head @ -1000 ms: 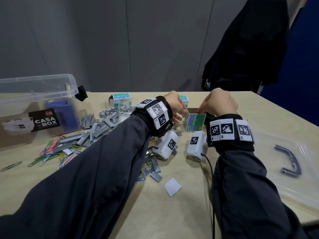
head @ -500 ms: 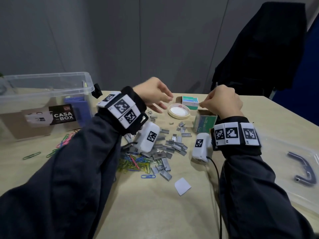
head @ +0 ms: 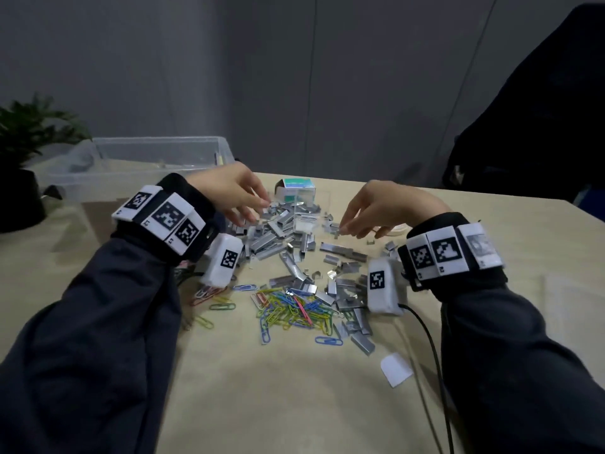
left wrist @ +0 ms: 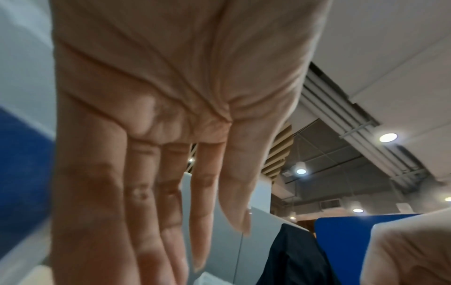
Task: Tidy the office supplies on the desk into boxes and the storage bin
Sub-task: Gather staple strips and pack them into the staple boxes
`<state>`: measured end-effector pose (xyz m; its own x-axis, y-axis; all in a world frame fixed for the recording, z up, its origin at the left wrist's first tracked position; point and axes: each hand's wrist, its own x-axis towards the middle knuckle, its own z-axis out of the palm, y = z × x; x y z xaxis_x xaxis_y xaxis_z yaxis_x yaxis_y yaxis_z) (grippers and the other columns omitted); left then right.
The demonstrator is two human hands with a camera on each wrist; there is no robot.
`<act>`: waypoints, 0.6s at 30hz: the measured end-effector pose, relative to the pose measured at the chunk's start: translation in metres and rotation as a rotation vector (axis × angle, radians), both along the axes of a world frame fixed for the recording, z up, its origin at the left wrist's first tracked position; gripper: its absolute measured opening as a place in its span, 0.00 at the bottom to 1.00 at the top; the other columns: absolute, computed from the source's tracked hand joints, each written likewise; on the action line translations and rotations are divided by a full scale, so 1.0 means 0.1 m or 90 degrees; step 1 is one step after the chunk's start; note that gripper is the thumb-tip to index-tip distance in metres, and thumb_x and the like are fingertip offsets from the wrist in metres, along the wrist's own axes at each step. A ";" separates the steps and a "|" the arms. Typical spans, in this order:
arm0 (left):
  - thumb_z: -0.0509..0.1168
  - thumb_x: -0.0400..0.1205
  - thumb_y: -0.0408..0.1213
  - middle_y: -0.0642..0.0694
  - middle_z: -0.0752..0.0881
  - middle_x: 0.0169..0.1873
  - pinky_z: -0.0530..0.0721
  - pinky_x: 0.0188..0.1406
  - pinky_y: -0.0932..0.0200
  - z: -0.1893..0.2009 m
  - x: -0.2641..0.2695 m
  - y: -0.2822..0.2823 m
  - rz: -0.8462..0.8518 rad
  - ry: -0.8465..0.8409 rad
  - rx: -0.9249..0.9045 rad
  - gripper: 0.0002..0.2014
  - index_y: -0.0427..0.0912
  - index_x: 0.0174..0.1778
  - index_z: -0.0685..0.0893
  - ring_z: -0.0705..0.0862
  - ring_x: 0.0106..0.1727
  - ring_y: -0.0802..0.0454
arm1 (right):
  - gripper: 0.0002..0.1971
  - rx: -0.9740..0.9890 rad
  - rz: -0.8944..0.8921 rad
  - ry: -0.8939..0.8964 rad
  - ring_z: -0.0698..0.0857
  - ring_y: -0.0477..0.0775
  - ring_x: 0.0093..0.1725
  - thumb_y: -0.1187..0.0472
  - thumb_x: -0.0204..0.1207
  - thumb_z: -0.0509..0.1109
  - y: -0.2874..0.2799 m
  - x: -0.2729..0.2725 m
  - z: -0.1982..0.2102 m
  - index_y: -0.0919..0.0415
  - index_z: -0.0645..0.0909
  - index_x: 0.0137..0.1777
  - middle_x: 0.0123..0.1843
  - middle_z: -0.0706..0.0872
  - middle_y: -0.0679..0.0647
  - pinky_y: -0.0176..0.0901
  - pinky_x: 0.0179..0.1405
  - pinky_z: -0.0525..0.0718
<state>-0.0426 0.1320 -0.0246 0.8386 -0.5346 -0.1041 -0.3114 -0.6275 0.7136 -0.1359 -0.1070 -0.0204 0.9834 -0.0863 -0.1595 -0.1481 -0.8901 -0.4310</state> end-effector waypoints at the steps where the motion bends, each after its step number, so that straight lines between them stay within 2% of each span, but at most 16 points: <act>1: 0.66 0.83 0.33 0.38 0.88 0.44 0.88 0.39 0.56 -0.04 0.02 0.02 -0.005 0.010 0.011 0.11 0.33 0.58 0.85 0.87 0.40 0.49 | 0.08 0.031 0.014 0.039 0.92 0.48 0.45 0.55 0.74 0.79 0.01 0.05 -0.03 0.58 0.91 0.48 0.38 0.93 0.51 0.37 0.34 0.86; 5: 0.65 0.84 0.36 0.37 0.88 0.52 0.86 0.37 0.65 -0.12 0.08 -0.03 -0.025 -0.009 0.068 0.12 0.33 0.58 0.87 0.85 0.43 0.53 | 0.09 0.107 0.036 0.096 0.92 0.51 0.46 0.57 0.77 0.76 0.05 0.21 -0.12 0.63 0.89 0.50 0.42 0.93 0.55 0.38 0.32 0.87; 10: 0.66 0.84 0.41 0.47 0.87 0.53 0.86 0.50 0.58 -0.14 0.14 -0.28 -0.059 -0.112 0.224 0.12 0.40 0.60 0.87 0.84 0.48 0.52 | 0.10 0.110 0.046 0.071 0.93 0.48 0.45 0.55 0.78 0.75 0.04 0.31 -0.12 0.62 0.89 0.50 0.45 0.93 0.55 0.36 0.32 0.86; 12: 0.66 0.84 0.40 0.49 0.86 0.48 0.82 0.42 0.62 -0.16 0.13 -0.42 -0.090 -0.128 0.295 0.13 0.38 0.60 0.87 0.82 0.44 0.53 | 0.09 0.105 0.043 0.066 0.93 0.48 0.45 0.55 0.78 0.75 0.01 0.32 -0.13 0.61 0.89 0.49 0.44 0.93 0.55 0.36 0.31 0.86; 15: 0.69 0.82 0.37 0.49 0.83 0.39 0.72 0.25 0.70 -0.17 0.07 -0.58 -0.128 -0.155 0.407 0.12 0.35 0.58 0.87 0.75 0.30 0.60 | 0.08 0.093 0.033 0.065 0.93 0.48 0.45 0.54 0.77 0.76 -0.02 0.31 -0.13 0.60 0.89 0.47 0.41 0.93 0.54 0.37 0.32 0.87; 17: 0.73 0.78 0.34 0.49 0.81 0.34 0.74 0.22 0.70 -0.19 0.05 -0.66 -0.123 -0.192 0.457 0.08 0.36 0.50 0.87 0.74 0.28 0.59 | 0.09 0.093 0.028 0.058 0.92 0.47 0.45 0.54 0.77 0.76 -0.03 0.30 -0.11 0.60 0.89 0.47 0.42 0.93 0.53 0.38 0.33 0.87; 18: 0.74 0.77 0.33 0.49 0.78 0.31 0.75 0.25 0.67 -0.21 0.01 -0.70 -0.128 -0.217 0.483 0.05 0.37 0.43 0.84 0.74 0.27 0.58 | 0.09 0.093 0.026 0.054 0.92 0.47 0.44 0.53 0.77 0.76 -0.04 0.29 -0.10 0.60 0.89 0.47 0.42 0.93 0.53 0.39 0.34 0.87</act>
<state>-0.0417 0.0624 -0.0453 0.7854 -0.5647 -0.2536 -0.5899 -0.8069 -0.0298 -0.1069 -0.1106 -0.0301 0.9682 -0.0160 -0.2497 -0.1540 -0.8246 -0.5443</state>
